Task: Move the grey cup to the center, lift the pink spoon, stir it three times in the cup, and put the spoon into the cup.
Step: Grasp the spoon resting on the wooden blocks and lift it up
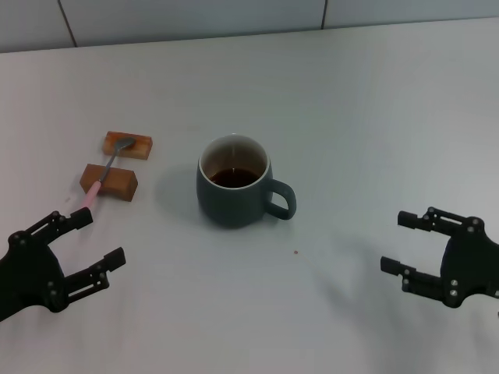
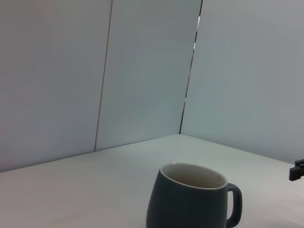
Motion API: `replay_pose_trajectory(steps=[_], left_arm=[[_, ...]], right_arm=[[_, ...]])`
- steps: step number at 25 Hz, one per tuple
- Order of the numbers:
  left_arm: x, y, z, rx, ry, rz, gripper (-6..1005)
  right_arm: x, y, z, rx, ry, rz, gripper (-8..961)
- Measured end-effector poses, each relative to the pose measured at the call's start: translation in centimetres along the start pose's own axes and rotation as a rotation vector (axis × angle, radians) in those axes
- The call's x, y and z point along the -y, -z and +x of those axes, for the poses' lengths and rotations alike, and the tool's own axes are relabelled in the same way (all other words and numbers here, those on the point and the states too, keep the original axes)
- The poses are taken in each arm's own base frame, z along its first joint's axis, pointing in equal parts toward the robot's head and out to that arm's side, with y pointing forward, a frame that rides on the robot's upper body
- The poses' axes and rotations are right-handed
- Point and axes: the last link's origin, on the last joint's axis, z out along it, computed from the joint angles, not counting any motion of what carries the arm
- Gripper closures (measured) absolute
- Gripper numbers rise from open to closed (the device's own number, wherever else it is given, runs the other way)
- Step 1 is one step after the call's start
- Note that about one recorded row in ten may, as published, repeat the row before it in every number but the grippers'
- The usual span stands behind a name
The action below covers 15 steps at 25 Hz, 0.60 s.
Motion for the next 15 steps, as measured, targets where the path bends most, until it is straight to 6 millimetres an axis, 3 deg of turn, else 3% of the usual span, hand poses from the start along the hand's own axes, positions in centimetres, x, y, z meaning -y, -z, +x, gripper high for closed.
replay_pose_trajectory(steps=[15], left_arm=[[0.05, -0.03, -0.05, 0.003, -0.003, 0.004, 151]], right_arm=[[-0.17, 0.13, 0.12, -0.02, 0.051, -0.024, 259]])
